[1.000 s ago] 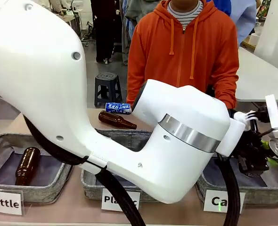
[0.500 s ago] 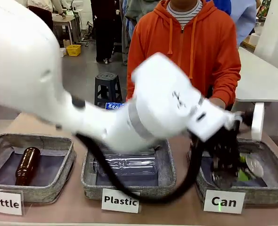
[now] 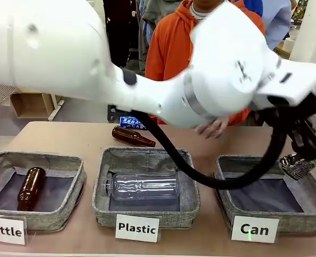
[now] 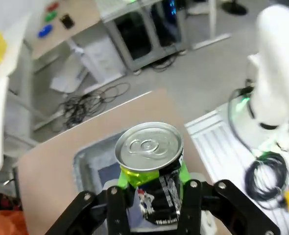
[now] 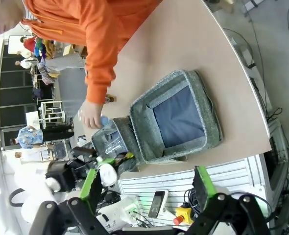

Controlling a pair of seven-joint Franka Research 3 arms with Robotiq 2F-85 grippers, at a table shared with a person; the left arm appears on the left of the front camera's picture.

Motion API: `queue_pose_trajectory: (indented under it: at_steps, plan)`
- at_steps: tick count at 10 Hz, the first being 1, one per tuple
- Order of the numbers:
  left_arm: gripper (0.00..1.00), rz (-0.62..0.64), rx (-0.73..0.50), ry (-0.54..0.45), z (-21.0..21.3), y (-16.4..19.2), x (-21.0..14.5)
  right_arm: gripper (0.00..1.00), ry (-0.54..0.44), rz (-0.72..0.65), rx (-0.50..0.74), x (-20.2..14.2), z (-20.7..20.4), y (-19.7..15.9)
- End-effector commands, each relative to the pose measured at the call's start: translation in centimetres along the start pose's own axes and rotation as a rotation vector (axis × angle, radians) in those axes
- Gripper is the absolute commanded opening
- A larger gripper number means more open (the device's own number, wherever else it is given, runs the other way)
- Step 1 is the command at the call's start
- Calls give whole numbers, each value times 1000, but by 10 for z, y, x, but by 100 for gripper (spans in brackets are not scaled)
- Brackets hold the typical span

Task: Sort the can waste into the basket.
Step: Pick up the can waste from the table and place it in the right Fabric basket.

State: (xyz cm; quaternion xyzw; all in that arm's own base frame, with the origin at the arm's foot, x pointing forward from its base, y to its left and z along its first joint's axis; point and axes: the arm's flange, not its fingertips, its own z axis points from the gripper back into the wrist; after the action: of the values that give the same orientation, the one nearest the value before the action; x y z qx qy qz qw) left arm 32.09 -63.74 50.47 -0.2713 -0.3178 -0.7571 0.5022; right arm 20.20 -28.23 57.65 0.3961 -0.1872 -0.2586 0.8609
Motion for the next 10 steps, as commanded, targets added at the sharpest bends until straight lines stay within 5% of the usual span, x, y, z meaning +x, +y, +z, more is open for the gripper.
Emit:
queue_pose_trajectory:
  at_steps: [1,3,4,5,10]
  plan:
    - [40,-28,127,93,-18,5,13,100,-9,3,-3,-1,2,1]
    - [40,-58,184,135,-23,4,16,100,-9,3,-3,-1,2,1]
    - [56,-51,169,134,-23,4,15,100,-9,3,-3,-1,2,1]
    - [97,-56,148,159,-23,3,14,100,-9,3,-3,-1,2,1]
    - [100,-55,176,157,-19,6,12,100,-9,3,-3,-1,2,1]
